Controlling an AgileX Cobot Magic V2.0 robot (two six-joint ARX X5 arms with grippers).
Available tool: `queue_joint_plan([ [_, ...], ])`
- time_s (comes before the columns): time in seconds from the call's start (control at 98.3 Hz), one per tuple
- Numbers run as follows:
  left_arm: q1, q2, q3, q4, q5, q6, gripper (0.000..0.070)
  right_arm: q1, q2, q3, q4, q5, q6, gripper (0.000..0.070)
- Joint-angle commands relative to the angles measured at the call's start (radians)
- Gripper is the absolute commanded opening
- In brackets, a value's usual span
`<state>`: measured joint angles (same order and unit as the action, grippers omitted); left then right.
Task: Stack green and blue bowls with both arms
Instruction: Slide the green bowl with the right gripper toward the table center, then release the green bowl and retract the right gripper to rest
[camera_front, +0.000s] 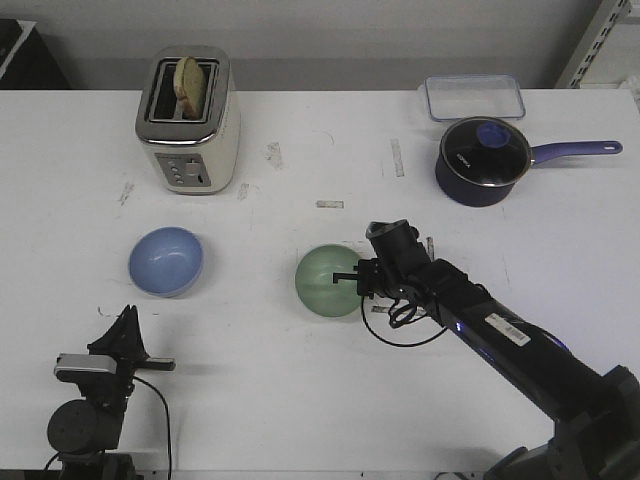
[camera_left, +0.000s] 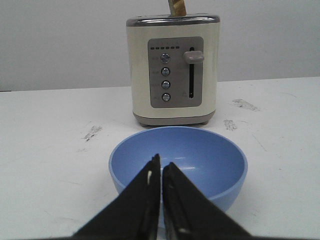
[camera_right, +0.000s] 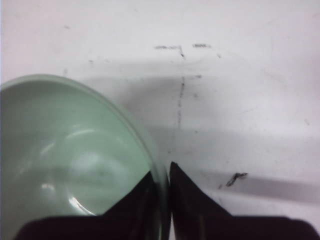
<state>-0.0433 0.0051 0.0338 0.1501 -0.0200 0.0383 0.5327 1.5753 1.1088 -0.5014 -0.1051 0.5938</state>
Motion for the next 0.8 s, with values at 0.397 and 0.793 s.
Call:
queue_joint_plan([
  [0.397,0.0,-0.002,-0.02,0.015,0.001,-0.005,0.0001,0.034,0.049,0.019,0.032,-0.001,0.016,0.0038],
  [0.793,0.0,-0.002,-0.02,0.015,0.001,-0.005,0.0001,0.04,0.006,0.019,0.048,0.002,-0.011,0.0273],
])
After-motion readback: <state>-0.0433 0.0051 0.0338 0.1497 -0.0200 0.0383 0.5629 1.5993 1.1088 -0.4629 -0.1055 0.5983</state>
